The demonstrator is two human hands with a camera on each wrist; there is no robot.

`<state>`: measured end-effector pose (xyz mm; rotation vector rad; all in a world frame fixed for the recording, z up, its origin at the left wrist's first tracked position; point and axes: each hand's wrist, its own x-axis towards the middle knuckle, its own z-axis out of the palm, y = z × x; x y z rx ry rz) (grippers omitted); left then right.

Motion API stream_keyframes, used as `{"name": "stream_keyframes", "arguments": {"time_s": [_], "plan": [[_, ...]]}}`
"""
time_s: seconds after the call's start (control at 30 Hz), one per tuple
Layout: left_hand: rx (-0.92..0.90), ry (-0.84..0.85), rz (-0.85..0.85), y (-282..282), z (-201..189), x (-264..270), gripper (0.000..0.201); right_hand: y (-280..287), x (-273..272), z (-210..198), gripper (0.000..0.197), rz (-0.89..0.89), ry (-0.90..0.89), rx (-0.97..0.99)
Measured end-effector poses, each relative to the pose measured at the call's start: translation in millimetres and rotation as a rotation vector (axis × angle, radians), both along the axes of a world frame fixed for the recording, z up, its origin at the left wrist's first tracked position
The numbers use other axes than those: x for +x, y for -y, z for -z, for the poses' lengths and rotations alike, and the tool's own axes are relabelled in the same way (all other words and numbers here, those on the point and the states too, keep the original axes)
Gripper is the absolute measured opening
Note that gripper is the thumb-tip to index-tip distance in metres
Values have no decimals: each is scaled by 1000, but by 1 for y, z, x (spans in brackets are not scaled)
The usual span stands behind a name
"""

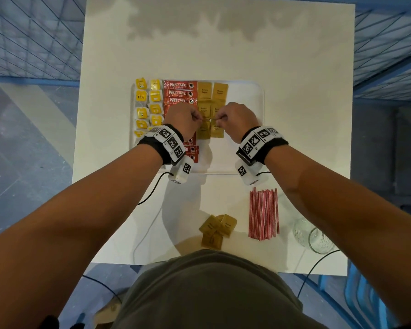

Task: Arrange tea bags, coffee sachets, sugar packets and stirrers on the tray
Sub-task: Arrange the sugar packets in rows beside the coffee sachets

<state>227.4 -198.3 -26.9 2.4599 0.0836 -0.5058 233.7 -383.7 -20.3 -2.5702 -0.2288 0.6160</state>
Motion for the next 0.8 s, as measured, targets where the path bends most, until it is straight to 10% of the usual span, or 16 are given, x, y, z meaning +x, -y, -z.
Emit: {"name": "stream_keyframes", "arguments": {"time_s": [0.8], "plan": [[-16, 91, -4, -9, 3, -16, 8, 10, -13, -2, 17, 39, 50, 15]]}}
